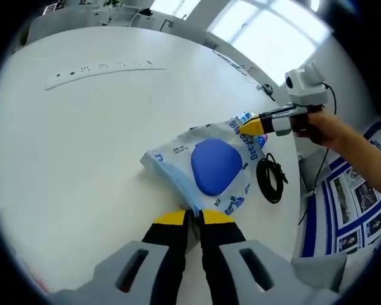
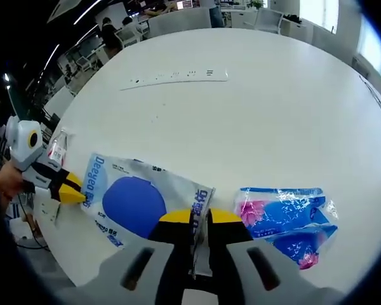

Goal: Arrange the tabletop items into an orderly group along one side of the table until the central work area is clear of visible clutter.

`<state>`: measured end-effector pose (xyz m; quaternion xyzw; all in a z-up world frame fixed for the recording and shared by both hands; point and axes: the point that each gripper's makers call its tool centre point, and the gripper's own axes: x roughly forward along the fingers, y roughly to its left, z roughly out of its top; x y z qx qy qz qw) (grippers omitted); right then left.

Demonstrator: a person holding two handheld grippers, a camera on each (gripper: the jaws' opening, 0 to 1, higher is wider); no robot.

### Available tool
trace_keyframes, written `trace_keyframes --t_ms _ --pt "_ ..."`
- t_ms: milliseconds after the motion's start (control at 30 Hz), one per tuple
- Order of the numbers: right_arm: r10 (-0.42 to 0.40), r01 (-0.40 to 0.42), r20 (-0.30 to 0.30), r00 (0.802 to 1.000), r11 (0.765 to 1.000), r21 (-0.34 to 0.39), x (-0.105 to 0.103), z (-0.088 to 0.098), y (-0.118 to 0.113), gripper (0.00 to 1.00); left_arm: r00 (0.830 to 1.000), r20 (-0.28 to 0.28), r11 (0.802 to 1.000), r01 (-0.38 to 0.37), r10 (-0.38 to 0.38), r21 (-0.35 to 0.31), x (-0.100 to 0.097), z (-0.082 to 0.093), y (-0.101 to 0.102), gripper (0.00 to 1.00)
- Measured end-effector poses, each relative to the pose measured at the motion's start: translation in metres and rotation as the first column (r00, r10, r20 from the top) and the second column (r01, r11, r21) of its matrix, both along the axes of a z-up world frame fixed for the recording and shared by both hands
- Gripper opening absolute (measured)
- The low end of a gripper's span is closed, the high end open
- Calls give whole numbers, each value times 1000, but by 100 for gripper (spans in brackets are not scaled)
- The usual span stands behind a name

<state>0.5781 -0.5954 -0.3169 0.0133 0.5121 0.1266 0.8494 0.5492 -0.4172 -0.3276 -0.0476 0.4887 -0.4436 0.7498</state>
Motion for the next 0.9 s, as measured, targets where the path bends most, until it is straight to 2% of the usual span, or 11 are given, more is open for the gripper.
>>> trace_keyframes --t_ms 167,533,700,900 --pt "2 -2 11 1000 1000 -12 0 2 -1 11 1000 -1 1000 -4 4 -8 -1 1 1 9" --pt "10 -8 41 999 999 -39 0 8 -2 19 1000 17 1000 0 0 -6 0 5 2 25" --pt "12 -9 63 998 999 -48 0 13 -3 23 1000 31 1000 3 -3 -6 -1 8 2 34" --pt "21 -16 91 996 998 -62 1 21 -4 28 999 48 1000 4 -4 -7 -1 14 4 40"
